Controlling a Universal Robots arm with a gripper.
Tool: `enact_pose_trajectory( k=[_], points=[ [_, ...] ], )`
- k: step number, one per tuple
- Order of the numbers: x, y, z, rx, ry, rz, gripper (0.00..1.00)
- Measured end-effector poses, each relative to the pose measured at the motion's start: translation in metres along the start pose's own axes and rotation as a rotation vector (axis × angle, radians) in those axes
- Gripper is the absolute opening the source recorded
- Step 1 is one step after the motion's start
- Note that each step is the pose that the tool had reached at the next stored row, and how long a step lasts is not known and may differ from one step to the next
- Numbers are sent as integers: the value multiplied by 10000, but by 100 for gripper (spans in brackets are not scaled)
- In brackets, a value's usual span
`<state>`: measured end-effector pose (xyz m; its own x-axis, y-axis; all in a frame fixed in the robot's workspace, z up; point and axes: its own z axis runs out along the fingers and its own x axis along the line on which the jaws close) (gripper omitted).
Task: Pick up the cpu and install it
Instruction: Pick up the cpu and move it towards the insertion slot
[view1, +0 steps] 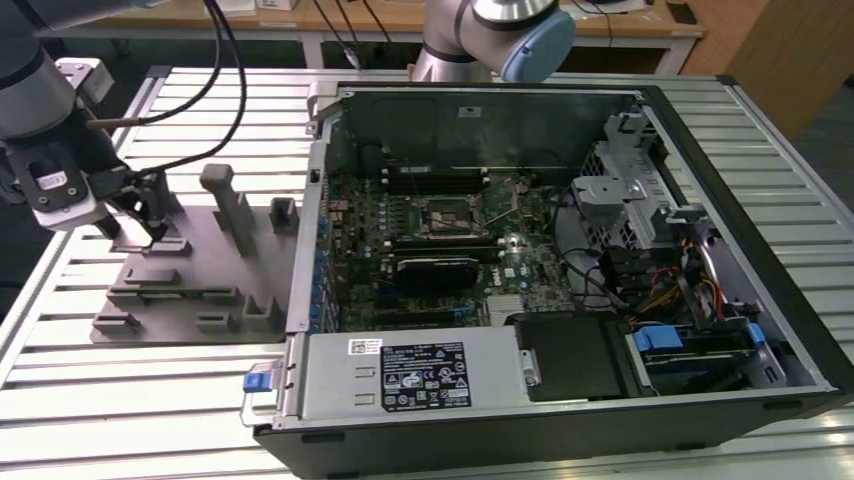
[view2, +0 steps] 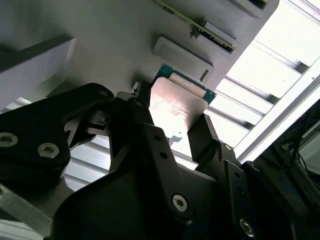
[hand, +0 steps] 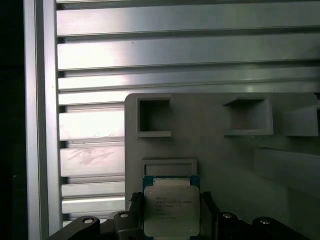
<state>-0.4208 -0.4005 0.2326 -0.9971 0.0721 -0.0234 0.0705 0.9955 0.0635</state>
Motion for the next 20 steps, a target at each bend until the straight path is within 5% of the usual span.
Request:
enact_pose_trajectory(
  k=[20],
  points=[
    [-10, 29, -452, 1, -2, 0, 54]
  ],
)
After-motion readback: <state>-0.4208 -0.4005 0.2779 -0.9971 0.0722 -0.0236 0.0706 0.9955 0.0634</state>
